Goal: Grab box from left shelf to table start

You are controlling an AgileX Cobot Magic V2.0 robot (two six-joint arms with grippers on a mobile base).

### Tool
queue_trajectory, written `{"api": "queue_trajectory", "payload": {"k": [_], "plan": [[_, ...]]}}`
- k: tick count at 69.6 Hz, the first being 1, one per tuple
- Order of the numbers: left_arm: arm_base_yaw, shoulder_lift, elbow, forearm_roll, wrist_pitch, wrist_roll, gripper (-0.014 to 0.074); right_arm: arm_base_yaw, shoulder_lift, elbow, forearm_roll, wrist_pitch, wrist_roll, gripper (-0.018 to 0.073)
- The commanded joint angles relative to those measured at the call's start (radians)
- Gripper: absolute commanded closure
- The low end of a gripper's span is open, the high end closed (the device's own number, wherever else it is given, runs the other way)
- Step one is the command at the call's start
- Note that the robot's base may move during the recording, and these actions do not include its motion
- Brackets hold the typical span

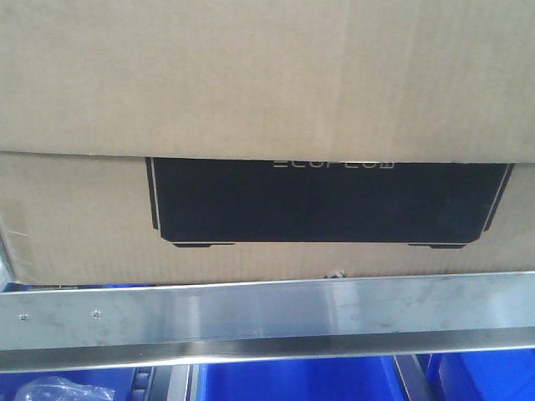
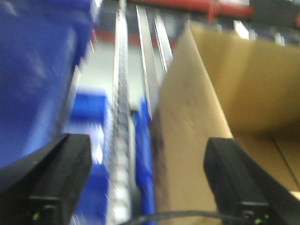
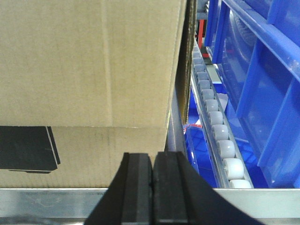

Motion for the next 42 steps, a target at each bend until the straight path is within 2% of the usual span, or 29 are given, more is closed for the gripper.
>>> {"api": "queue_trajectory", "payload": {"k": [1, 5, 24, 42], "plan": [[-0.021, 0.098, -0.133, -0.061, 0.041, 0.004, 0.0153, -0.002, -0.009, -0.017, -0.005, -0.098, -0.004, 0.0503], [-0.044, 0.165, -0.2, -0.068, 0.09, 0.004, 0.0153, -0.002, -0.009, -0.017, -0.005, -0.098, -0.004, 0.0503], [-0.173, 0.423, -0.435, -0.068, 0.152, 0.004, 0.0153, -0.002, -0.009, -0.017, -0.005, -0.098, -0.004, 0.0503], [-0.19, 0.636, -0.522, -0.067, 0.155, 0.004, 0.0153, -0.002, -0.009, -0.017, -0.005, -0.098, -0.004, 0.0503]]}}
